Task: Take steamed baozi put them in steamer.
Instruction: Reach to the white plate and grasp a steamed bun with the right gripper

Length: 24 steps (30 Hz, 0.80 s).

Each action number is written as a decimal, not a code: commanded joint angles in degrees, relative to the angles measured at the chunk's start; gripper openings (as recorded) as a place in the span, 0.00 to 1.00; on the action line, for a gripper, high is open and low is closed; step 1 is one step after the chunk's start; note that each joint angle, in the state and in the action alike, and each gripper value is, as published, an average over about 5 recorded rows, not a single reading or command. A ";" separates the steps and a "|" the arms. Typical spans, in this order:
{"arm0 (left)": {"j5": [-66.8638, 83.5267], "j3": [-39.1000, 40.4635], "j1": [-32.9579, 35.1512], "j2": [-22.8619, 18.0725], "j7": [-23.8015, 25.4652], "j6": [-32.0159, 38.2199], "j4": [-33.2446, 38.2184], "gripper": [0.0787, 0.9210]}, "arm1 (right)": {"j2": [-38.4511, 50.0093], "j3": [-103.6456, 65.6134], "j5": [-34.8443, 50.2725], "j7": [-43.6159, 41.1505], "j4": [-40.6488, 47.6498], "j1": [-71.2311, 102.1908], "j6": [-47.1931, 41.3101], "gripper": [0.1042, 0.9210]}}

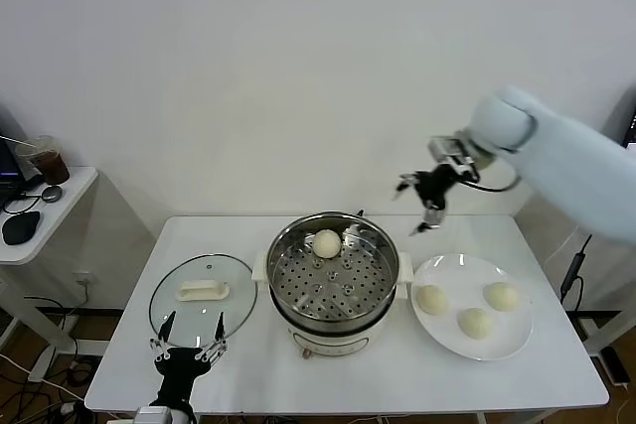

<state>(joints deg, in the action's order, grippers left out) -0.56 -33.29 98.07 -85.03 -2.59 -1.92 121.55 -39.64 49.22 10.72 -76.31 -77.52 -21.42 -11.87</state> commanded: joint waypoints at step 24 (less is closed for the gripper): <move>0.10 -1.03 0.31 -0.36 0.20 -0.50 -2.64 0.88 | 0.22 -21.47 -22.79 9.48 1.45 35.57 -6.28 0.88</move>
<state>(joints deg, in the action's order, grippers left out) -0.47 -34.34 98.37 -85.40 -2.40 -2.40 119.23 -33.43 31.87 -7.88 -70.69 -81.55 8.49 -20.07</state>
